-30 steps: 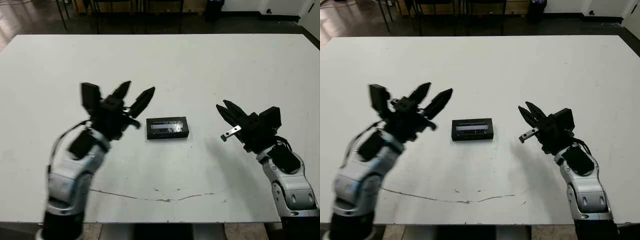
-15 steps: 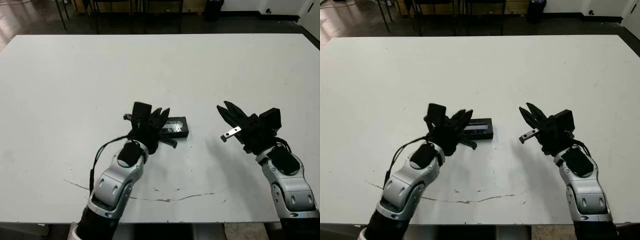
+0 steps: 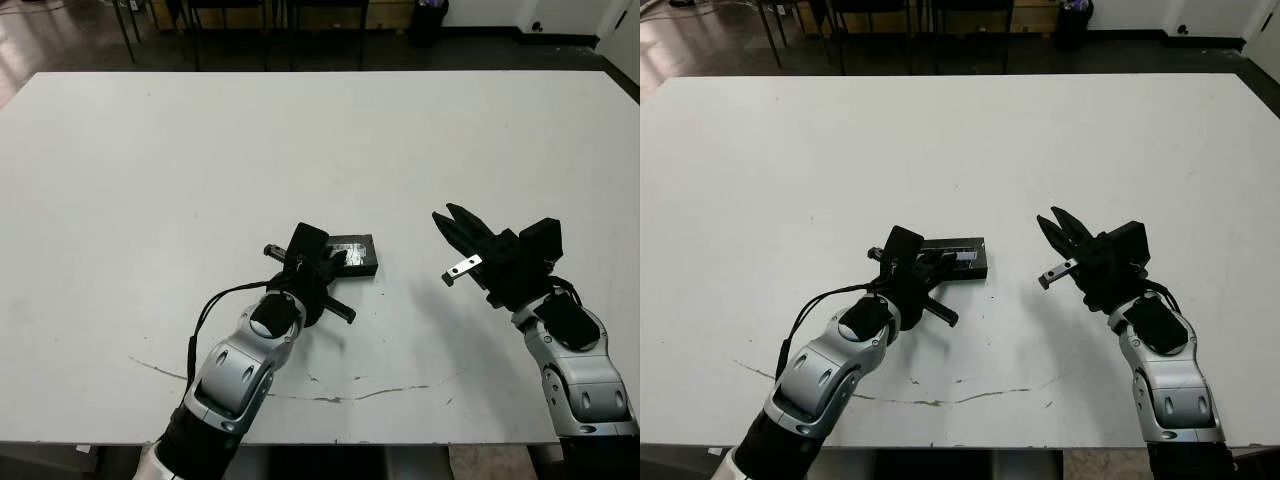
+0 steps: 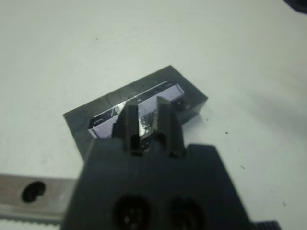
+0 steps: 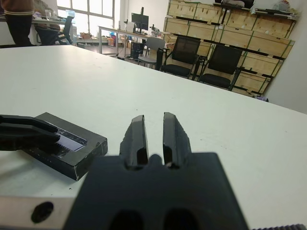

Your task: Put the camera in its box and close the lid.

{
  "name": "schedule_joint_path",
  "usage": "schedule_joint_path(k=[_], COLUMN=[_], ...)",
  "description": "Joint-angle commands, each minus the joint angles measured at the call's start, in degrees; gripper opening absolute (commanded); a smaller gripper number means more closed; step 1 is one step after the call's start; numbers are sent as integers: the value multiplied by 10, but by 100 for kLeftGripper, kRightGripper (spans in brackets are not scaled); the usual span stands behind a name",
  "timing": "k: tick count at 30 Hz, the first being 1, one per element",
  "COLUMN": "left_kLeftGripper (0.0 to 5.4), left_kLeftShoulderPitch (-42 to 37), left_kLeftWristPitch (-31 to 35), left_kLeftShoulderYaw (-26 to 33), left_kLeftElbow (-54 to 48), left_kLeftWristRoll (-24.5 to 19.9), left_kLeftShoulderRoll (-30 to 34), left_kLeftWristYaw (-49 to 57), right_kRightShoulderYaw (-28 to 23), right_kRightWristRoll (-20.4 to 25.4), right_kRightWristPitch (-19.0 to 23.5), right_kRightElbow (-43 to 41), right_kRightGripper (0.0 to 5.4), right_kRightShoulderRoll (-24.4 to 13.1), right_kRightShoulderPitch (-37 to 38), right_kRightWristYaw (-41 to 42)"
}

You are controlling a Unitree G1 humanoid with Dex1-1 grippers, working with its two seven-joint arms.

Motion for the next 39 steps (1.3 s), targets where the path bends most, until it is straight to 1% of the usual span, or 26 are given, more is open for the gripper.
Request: schedule_joint_path(k=[1, 5, 8, 10, 11, 13, 16, 18, 21, 24, 29, 31, 33, 36, 39], left_kLeftGripper=[2, 2, 2, 2, 2, 2, 2, 2, 2, 2, 2, 2, 2, 2, 2], left_kLeftShoulderPitch=[24, 26, 26, 28, 34, 49, 67, 74, 77, 74, 52, 40, 29, 18, 17], left_kLeftWristPitch=[54, 59, 64, 54, 28, -50, -161, -239, -329, -407, -538, -571, -585, -589, -574], left_kLeftShoulderYaw=[12, 37, 52, 67, 73, 88, 119, 149, 192, 224, 275, 288, 297, 304, 304], left_kLeftElbow=[33, 16, -22, -57, -72, -87, -90, -78, -40, 30, 147, 175, 189, 200, 191], left_kLeftWristRoll=[-3, -16, -26, -34, -34, -34, -24, -20, -24, -6, -14, -13, -9, -10, -12], left_kLeftShoulderRoll=[14, 7, 8, 12, 19, 33, 45, 40, 35, 49, 49, 48, 45, 46, 40], left_kLeftWristYaw=[-8, -11, -13, -18, -22, -35, -29, -9, 10, 26, 44, 54, 69, 80, 87], right_kRightShoulderYaw=[-3, -1, 0, -1, -1, -3, -7, -9, -11, -9, -7, -7, -4, 0, 4], right_kRightWristRoll=[3, 2, 1, 3, 4, 2, -4, -10, -20, -43, -60, -62, -68, -81, -99], right_kRightWristPitch=[15, 9, 13, 8, 7, -2, -34, -54, -64, -52, -52, -45, -40, -32, -27], right_kRightElbow=[0, 4, -1, 2, 2, 3, 11, 16, 22, 12, 11, 7, 3, 4, 8], right_kRightGripper=[0, 0, 0, 0, 0, 0, 0, 0, 0, 0, 0, 0, 0, 0, 0], right_kRightShoulderRoll=[0, 3, 4, 4, 4, 8, 22, 34, 50, 61, 77, 88, 97, 108, 114], right_kRightShoulderPitch=[5, 6, 8, 8, 9, 10, 12, 10, 5, -2, -19, -28, -36, -52, -66], right_kRightWristYaw=[-2, -2, -6, -4, -4, -9, -21, -35, -62, -96, -134, -151, -168, -189, -206])
